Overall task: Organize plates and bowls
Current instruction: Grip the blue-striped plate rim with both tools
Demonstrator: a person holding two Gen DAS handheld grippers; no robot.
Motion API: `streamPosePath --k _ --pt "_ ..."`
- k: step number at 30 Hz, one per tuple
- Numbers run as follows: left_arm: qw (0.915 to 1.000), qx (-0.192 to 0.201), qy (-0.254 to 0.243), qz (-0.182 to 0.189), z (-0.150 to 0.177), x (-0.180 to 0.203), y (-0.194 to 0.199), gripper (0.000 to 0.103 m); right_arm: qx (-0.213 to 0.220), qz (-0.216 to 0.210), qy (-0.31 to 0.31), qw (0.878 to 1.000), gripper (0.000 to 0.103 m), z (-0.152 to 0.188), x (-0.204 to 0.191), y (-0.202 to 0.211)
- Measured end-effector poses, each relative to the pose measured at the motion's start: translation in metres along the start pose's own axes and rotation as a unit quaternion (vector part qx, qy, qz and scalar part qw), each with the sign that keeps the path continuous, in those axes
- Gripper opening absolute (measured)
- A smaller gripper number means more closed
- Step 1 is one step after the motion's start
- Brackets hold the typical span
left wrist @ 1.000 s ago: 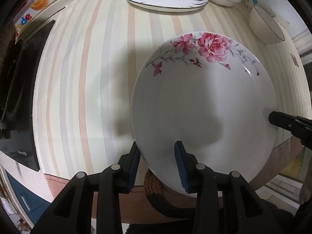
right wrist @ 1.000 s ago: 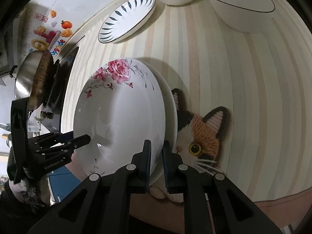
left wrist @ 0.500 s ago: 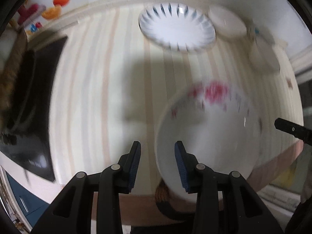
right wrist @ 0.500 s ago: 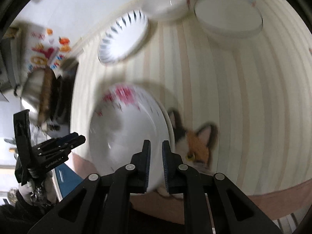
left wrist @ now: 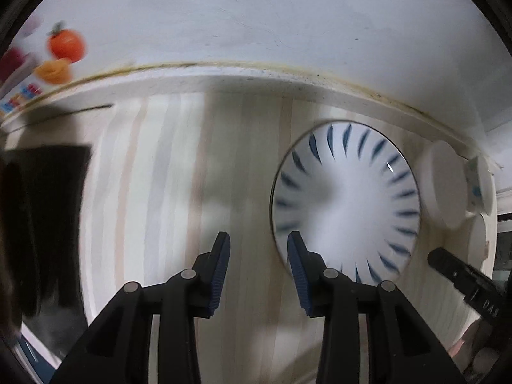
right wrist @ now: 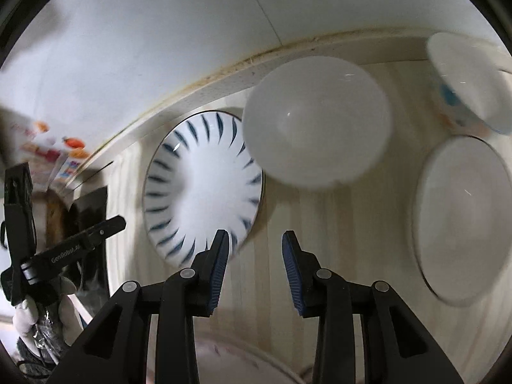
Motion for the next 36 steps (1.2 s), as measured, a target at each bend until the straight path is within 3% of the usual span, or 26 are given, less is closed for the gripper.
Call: streamPosePath --k 9,10,11,13,18,32,36 --pt "0.9981 -0.041 -0.046 0.002 -0.024 0.019 -0.051 0.035 -0.013 0.007 -0.023 1.0 0.037 -0.014 0.001 -0.046" --pt "0.9979 -0.04 -0.049 0.012 -0.025 0.022 -0.053 0.035 -0.013 0.008 -0.023 1.0 0.035 -0.014 0.0 -0.05" --pt "0.9978 -0.04 -0.051 0.015 -0.026 0.023 -0.054 0.035 -0.01 0.011 -0.021 1.0 0.025 -0.013 0.0 -0.052" --pt "0.9974 -0.037 -0.058 0.02 -0.027 0.028 -0.053 0.026 -0.006 0.023 -0.013 1.0 0.015 -0.014 -0.001 -0.057" --pt "0.9968 -0.023 -0.076 0.005 -0.017 0.034 -0.048 0.025 0.006 0.03 0.0 1.0 0.011 -0.012 0.0 -0.058" --pt "0.9971 0.034 -0.068 0.01 0.038 0.03 0.034 0.025 0.024 0.001 0.035 0.999 0.011 0.015 -0.017 -0.011" --pt "0.9966 0.05 -0.065 0.014 0.037 0.029 0.061 0.025 0.033 -0.01 0.048 0.998 0.011 0.029 -0.022 0.015"
Point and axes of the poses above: each gripper's, at about its wrist camera, not at the fingertips, and y roughly against the way its jaws point, x to its right, z to its underside, the point moved 6 cm from there along -y, roughly the way its jaws point, and after that the axes turned 5 degrees about x, right-handed, at the moved point
